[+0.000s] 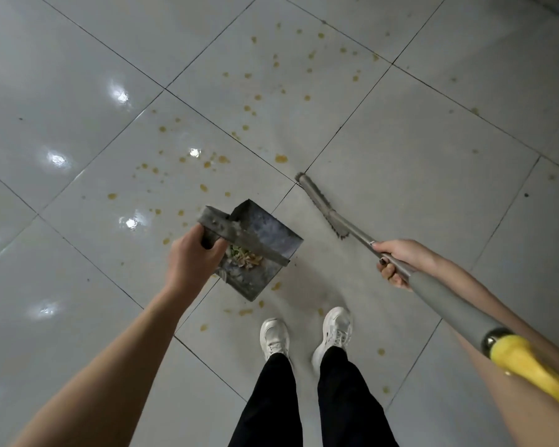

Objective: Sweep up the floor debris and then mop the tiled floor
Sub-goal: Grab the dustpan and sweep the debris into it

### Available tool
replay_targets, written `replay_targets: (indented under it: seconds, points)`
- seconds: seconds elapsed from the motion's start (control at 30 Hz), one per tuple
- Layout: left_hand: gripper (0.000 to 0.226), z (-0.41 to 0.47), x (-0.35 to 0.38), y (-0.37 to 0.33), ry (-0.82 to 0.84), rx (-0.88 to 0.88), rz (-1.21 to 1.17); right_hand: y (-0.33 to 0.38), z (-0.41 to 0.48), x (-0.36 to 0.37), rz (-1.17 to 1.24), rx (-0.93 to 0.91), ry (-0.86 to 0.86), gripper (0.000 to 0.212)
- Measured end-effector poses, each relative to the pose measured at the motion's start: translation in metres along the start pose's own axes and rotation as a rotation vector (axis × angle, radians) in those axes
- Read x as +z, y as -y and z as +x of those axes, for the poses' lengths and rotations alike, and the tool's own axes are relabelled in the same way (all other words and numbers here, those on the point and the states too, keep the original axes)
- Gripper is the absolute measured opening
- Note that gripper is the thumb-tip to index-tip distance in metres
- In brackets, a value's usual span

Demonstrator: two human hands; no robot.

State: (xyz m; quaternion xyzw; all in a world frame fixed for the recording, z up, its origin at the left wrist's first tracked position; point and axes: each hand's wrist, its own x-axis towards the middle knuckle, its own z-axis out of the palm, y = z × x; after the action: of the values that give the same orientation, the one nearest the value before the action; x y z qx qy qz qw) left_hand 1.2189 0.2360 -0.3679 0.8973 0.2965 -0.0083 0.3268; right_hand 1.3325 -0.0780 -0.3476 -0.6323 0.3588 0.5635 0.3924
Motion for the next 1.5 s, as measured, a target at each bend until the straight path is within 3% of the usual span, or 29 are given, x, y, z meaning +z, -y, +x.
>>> replay_targets:
  seconds: [0.07, 0.2, 0.27, 0.57, 0.67, 0.9, 1.1, 1.23, 1.4, 1.5]
  points:
    - [0.037, 0.001, 0.002, 0.009, 0.045, -0.003, 0.02, -0.001, 0.002, 0.003, -0.037, -0.001, 0.004, 0.043]
    - [0.038, 0.0, 0.001, 0.031, 0.137, -0.054, 0.109, -0.003, 0.002, 0.005, -0.183, -0.117, -0.016, 0.012]
    - [0.039, -0.001, -0.003, 0.043, 0.181, -0.066, 0.2, -0.001, 0.0, 0.003, -0.166, -0.09, 0.033, 0.008]
    - [0.037, -0.012, -0.009, 0.075, 0.376, -0.098, 0.348, 0.01, 0.025, 0.024, 0.279, 0.158, 0.396, 0.056]
    - [0.036, -0.012, -0.009, 0.083, 0.43, -0.105, 0.383, 0.004, 0.043, 0.042, 0.344, 0.222, 0.467, 0.062]
    - [0.035, -0.01, -0.007, 0.088, 0.422, -0.152, 0.344, -0.005, 0.056, 0.032, 0.289, 0.264, 0.398, 0.048]
    - [0.033, -0.002, -0.002, 0.08, 0.39, -0.188, 0.316, 0.015, 0.046, -0.024, 0.324, 0.228, 0.264, 0.066]
    - [0.032, 0.007, 0.005, 0.07, 0.37, -0.211, 0.292, 0.026, 0.032, -0.051, 0.309, 0.175, 0.194, 0.042]
    - [0.032, 0.012, 0.016, 0.057, 0.392, -0.172, 0.286, 0.025, 0.031, -0.056, 0.375, 0.137, 0.261, 0.041]
    - [0.033, 0.013, 0.025, 0.048, 0.419, -0.148, 0.296, 0.019, 0.042, -0.039, 0.384, 0.133, 0.326, 0.056]
